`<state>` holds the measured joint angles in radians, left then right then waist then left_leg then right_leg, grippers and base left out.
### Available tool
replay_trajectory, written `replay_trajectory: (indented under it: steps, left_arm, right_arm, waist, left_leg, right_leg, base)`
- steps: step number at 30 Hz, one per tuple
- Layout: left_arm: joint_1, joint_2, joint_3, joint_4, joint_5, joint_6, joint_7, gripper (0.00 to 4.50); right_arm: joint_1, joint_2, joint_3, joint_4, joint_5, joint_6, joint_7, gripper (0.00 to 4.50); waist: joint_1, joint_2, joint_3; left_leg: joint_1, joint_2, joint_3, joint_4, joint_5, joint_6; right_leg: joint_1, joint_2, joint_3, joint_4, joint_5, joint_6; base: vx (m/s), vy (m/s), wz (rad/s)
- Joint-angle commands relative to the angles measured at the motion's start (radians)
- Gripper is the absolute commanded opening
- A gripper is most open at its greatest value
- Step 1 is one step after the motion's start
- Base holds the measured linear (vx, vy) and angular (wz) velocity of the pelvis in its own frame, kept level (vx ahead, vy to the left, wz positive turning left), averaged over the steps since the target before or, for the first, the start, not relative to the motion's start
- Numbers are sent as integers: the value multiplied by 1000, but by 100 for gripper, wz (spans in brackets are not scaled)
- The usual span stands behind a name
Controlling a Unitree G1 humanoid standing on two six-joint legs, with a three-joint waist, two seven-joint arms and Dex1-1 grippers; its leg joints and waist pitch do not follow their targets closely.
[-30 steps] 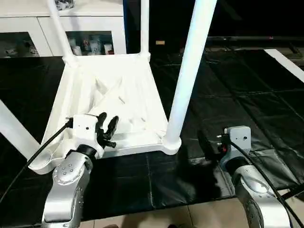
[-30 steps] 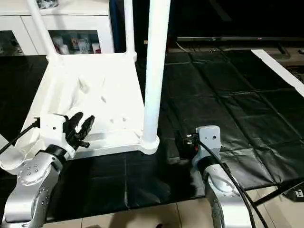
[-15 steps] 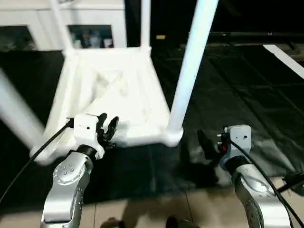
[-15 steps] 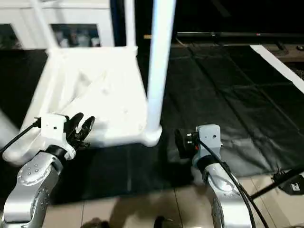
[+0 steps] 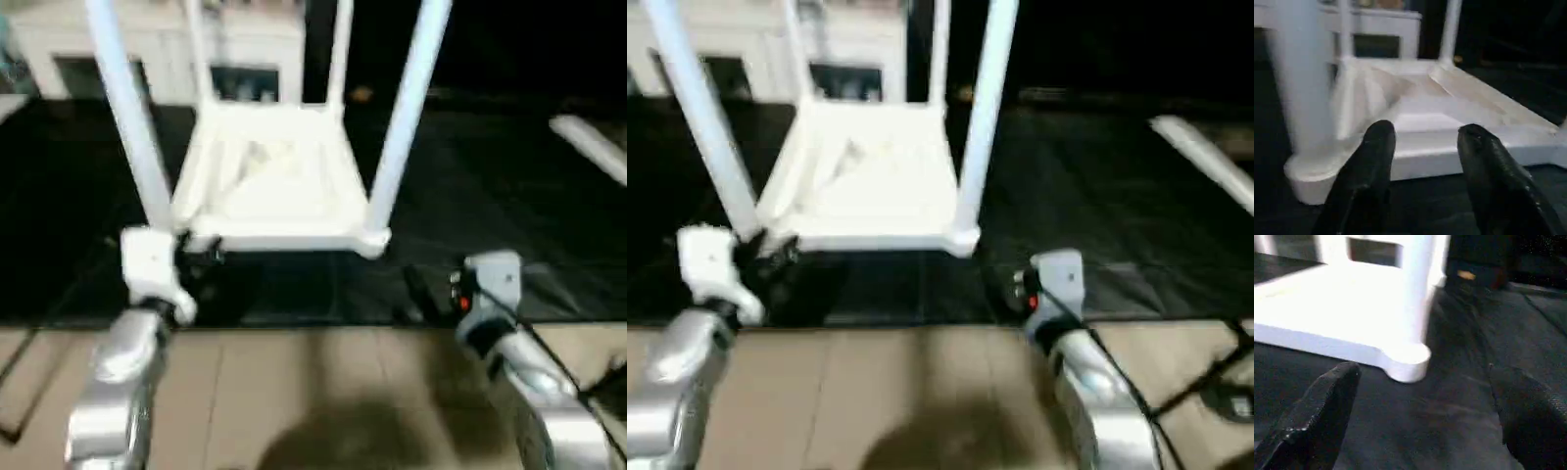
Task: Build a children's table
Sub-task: Move to table
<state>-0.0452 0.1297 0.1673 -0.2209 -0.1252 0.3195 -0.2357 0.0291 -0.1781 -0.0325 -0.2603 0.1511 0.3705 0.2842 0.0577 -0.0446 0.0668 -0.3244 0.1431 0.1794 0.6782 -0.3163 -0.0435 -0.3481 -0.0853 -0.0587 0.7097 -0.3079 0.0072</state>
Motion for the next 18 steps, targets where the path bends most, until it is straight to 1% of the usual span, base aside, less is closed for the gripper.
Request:
replay_trajectory:
  steps: [1,2,3,4,5,6,7,8,9,10,11,12,13,14,15,16,18]
  left_arm:
    - [-8,-1,21,3,10,4,31,273]
    - [-10,3,27,4,15,9,43,288]
    - [-11,4,29,4,19,12,48,301]
    - [-14,5,33,5,19,14,55,307]
    - [-20,6,42,10,23,16,71,311]
    - [-20,6,43,10,23,16,73,320]
    - [-27,10,49,15,27,17,91,332]
    - [-35,13,56,22,35,17,111,342]
    - [-37,14,57,23,37,17,113,348]
    - [-42,15,60,27,42,15,122,350]
    - [-49,15,63,32,44,14,129,354]
    - [-50,15,63,33,44,14,129,363]
    - [-52,15,63,35,44,13,129,376]
    - [-56,15,60,38,45,6,129,386]
    - [-60,15,56,41,46,-2,130,390]
    - [-59,13,53,39,45,-2,129,392]
    - [-54,8,40,34,40,-6,126,412]
  right_arm:
    - [-7,-10,5,-1,16,-8,25,450]
    - [-11,-13,7,0,16,-8,31,450]
    - [-12,-15,9,1,16,-9,33,450]
    - [-14,-18,12,3,17,-11,39,450]
    - [-19,-25,20,9,20,-16,56,450]
    - [-20,-26,21,9,20,-16,58,450]
    - [-21,-33,29,10,23,-17,76,450]
    - [-23,-39,38,11,26,-16,90,450]
    - [-23,-40,38,12,26,-16,91,450]
    - [-25,-40,40,12,29,-13,95,450]
    - [-28,-39,42,12,36,-7,100,450]
    - [-28,-38,41,11,39,-4,101,450]
    - [-30,-37,41,9,45,3,103,450]
    - [-32,-35,41,3,53,13,106,450]
    - [-35,-34,41,-3,59,21,109,450]
    - [-37,-23,33,-6,81,39,108,450]
    - [-41,-9,29,-13,106,59,107,450]
  waist:
    - [-6,11,-19]
    - [-7,8,-26]
    - [-7,14,-23]
    - [-14,19,-23]
    - [-40,36,-26]
    - [-43,39,-30]
    - [-45,44,-33]
    - [-54,45,-33]
    - [-58,45,-32]
    - [-62,42,-30]
    - [-63,40,-29]
    - [-63,39,-30]
    - [-64,41,-28]
    - [-66,41,-29]
    - [-67,43,-28]
    - [-67,42,-29]
    - [-65,42,-31]
  left_leg:
    - [55,37,-59,-10,-282,-43]
    - [15,37,-85,-13,-17,-10]
    - [12,45,-84,-51,-41,-23]
    - [5,56,-85,-95,-117,-32]
    - [-6,86,-99,-147,-349,-60]
    - [-4,88,-99,-151,-369,-56]
    - [-3,89,-100,-155,-361,-53]
    - [-15,91,-98,-164,-314,-48]
    - [-21,90,-98,-168,-311,-49]
    - [-24,89,-97,-169,-313,-48]
    - [-11,84,-93,-161,-343,-55]
    - [-6,84,-93,-157,-335,-54]
    - [-6,86,-94,-159,-333,-52]
    - [-11,88,-94,-162,-318,-48]
    - [-13,91,-94,-167,-322,-50]
    - [-12,91,-92,-167,-323,-51]
    - [-10,92,-87,-165,-294,-46]
  right_leg:
    - [-62,-159,86,-248,-894,14]
    - [-13,-169,78,-257,-894,-17]
    - [-5,-143,51,-246,-801,-34]
    - [-1,-103,27,-225,-698,-40]
    - [17,-64,6,-192,-447,-53]
    - [21,-69,12,-190,-401,-61]
    - [25,-76,17,-190,-363,-76]
    - [38,-84,17,-197,-302,-105]
    - [42,-83,14,-199,-303,-104]
    - [42,-83,12,-203,-317,-98]
    - [27,-90,13,-220,-405,-80]
    - [25,-95,15,-224,-409,-84]
    - [24,-96,16,-224,-404,-89]
    - [28,-94,16,-221,-370,-98]
    - [27,-90,17,-216,-342,-104]
    - [26,-90,19,-215,-332,-108]
    - [22,-93,28,-211,-288,-133]
  base:
    - [-84,-43,-13]
    - [-67,5,-11]
    - [-67,5,-11]
    - [-56,26,-11]
    - [0,0,0]
    - [0,0,0]
    - [0,0,0]
    - [0,0,0]
    - [0,0,0]
    - [-54,51,-13]
    - [0,0,0]
    - [0,0,0]
    - [0,0,0]
    - [0,0,0]
    - [0,0,0]
    - [0,0,0]
    - [0,0,0]
